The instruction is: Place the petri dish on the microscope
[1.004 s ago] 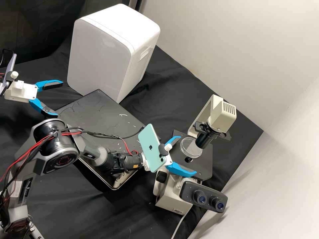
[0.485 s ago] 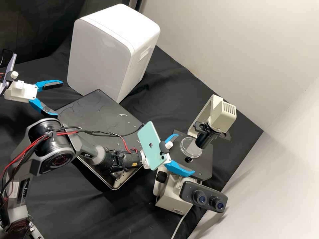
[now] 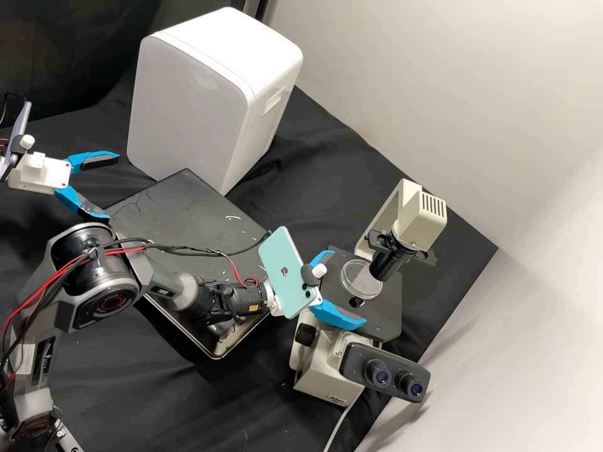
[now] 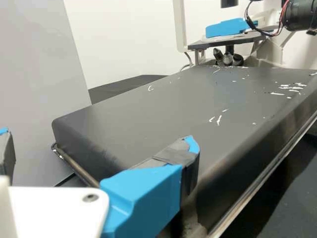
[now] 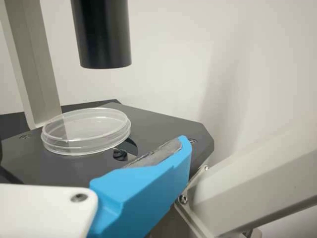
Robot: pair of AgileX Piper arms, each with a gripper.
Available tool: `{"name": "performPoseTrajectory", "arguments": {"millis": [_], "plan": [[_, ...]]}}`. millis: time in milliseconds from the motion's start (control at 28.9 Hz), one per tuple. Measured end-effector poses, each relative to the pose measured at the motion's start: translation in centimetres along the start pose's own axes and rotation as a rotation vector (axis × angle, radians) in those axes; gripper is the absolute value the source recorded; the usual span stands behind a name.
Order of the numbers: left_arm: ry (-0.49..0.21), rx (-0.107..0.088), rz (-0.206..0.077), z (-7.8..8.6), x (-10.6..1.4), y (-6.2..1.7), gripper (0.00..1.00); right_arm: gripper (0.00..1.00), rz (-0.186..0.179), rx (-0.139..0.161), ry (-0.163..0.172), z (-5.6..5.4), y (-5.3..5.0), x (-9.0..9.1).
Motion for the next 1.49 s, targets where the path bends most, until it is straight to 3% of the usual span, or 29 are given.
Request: {"name": "performPoseTrajectory", "arguments": {"millis": [104, 450, 935, 1108, 1281, 1489], "plan": [[0.000, 0.000, 0.000, 0.0, 0.0, 0.00, 1.00, 1.00, 0.007, 0.003, 0.009, -0.3, 0.2, 0.2], [-0.005, 0.001, -0.001, 0.1, 0.0, -0.01, 1.00, 1.00, -0.030, 0.013, 0.004, -1.4, 0.4, 1.7], [0.002, -0.004, 0.004, 0.1, 0.1, 0.05, 1.00, 1.00, -0.040, 0.014, -0.002, -1.5, 0.1, 3.2], [0.003, -0.003, 0.013, 0.1, 0.3, 0.23, 1.00, 1.00, -0.046, -0.005, -0.009, -1.5, 0.0, 3.6], [0.006, -0.004, 0.011, 0.1, 0.3, 0.18, 1.00, 1.00, -0.047, 0.000, -0.013, -1.7, 0.1, 3.8], [0.006, -0.004, 0.011, 0.1, 0.3, 0.18, 1.00, 1.00, -0.045, -0.015, -0.018, -1.7, 0.1, 4.0]]}}
